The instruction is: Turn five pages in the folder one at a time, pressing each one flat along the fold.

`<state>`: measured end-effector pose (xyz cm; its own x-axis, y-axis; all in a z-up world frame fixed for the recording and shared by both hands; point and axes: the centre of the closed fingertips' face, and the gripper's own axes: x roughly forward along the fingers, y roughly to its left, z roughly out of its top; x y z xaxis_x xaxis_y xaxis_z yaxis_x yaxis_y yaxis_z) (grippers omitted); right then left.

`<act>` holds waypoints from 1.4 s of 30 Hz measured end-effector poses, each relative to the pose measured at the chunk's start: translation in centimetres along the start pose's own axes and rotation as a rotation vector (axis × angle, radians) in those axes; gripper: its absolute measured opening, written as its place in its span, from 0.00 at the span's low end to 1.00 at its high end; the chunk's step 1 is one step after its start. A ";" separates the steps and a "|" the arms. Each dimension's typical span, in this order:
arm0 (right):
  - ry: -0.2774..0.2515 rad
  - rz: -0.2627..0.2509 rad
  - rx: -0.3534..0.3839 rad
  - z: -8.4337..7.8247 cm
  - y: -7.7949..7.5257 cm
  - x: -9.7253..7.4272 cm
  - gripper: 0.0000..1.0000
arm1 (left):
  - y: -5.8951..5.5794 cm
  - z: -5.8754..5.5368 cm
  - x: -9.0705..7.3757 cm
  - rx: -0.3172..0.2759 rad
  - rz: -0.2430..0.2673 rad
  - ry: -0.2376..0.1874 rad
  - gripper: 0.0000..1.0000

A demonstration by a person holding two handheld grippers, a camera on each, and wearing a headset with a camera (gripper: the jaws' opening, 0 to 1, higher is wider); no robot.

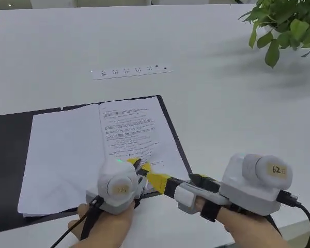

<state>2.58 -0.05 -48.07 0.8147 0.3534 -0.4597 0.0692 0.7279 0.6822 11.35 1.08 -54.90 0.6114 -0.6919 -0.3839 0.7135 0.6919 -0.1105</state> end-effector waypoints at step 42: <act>-0.087 -0.175 0.347 -1.3 -5.3 4.3 0.00 | -0.1 0.1 -0.1 -0.003 -0.009 0.012 0.10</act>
<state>4.95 -1.69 -54.38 0.8181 0.1799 -0.5463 0.3895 0.5256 0.7563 11.26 1.02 -54.75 0.6012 -0.6955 -0.3935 0.7179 0.6864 -0.1164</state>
